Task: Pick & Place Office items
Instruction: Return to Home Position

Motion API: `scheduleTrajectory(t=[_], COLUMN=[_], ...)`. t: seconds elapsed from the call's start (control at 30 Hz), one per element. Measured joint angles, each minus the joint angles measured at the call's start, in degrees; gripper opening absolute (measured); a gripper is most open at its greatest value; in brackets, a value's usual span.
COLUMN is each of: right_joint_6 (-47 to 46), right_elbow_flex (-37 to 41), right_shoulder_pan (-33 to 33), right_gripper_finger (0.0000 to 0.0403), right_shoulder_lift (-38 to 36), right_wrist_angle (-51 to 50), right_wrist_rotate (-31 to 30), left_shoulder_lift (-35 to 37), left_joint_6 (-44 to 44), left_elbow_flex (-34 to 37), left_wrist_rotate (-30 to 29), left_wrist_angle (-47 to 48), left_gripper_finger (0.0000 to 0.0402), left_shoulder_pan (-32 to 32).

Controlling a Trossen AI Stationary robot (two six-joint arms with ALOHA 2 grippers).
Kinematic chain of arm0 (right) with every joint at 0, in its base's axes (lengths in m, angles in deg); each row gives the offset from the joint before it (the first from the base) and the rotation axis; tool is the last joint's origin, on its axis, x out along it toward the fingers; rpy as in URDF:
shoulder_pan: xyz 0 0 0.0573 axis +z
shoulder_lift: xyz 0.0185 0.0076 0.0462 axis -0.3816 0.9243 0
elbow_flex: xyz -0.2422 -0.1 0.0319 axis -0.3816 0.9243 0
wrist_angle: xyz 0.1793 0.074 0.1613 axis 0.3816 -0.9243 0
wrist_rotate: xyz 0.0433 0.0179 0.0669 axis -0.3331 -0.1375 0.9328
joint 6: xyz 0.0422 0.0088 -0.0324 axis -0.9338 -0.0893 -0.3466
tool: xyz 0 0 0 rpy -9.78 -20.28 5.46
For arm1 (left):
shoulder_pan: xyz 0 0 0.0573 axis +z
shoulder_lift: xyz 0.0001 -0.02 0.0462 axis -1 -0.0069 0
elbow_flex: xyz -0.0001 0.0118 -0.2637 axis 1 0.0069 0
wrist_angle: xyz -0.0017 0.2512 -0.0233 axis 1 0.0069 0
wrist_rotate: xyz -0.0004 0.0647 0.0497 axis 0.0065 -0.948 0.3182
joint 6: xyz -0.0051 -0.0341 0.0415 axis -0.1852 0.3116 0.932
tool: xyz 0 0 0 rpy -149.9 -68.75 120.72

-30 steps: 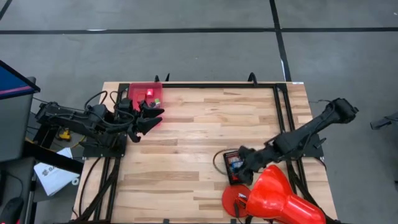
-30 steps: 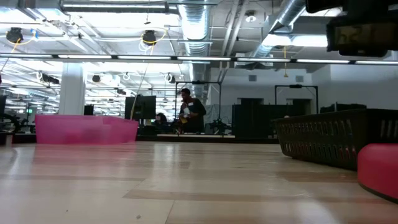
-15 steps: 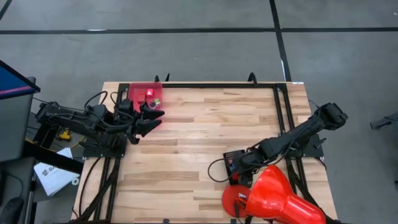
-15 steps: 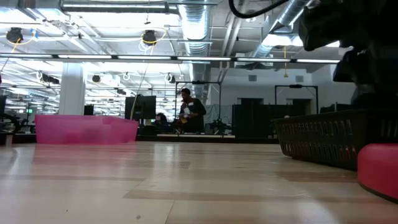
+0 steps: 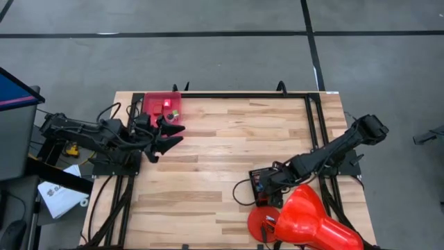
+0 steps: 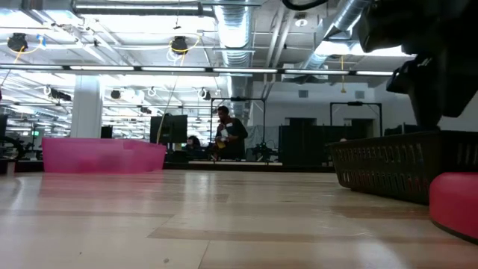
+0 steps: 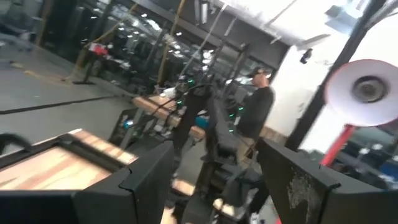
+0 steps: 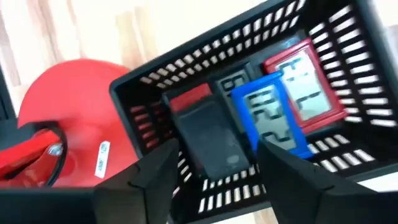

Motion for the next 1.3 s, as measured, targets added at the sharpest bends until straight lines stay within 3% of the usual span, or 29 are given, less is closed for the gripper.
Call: scheduleTrajectory(t=[0.2,0.33,0.47,0.6,0.73,0.93,1.07,1.3], right_joint_6=[-3.3,-9.47,-16.89,-24.64,-32.58,-43.22,-48.67,-53.64], right_elbow_flex=[0.02,0.02,0.02,0.02,0.02,0.02,0.02,0.02], right_shoulder_pan=[-0.45,0.8,3.14,5.61,8.83,12.75,13.82,14.03], right_gripper_finger=[0.0218,0.0218,0.0216,0.0211,0.0206,0.0198,0.0193,0.0184], right_shoulder_lift=[-1.61,-5.04,-9.7,-13.89,-16.27,-17.69,-17.73,-17.72], right_wrist_angle=[-0.15,-0.14,-0.38,-1.15,-1.63,-1.38,-0.87,1.43], right_wrist_rotate=[-1.55,-4.68,-7.96,-9.55,-13.77,-23.13,-25.44,-26.23], left_shoulder_lift=[0.0,0.0,1.18,8.97,22.75,38.9,40.45,38.45], left_joint_6=[1.45,6.61,9.88,14.65,10.5,1.19,1.24,4.55], left_elbow_flex=[0.0,0.0,0.13,0.51,9.78,28.16,32.97,34.94], left_wrist_rotate=[-1.87,1.58,5.9,11.25,16.67,19.1,18.32,18.29], left_wrist_angle=[6.37,16.16,26.78,29.85,28.11,18.12,16.18,15.75], left_gripper_finger=[0.0232,0.0232,0.0232,0.0232,0.0232,0.0232,0.0232,0.0232], left_shoulder_pan=[0.55,3.01,9.57,18.48,24.88,24.97,24.33,19.46])
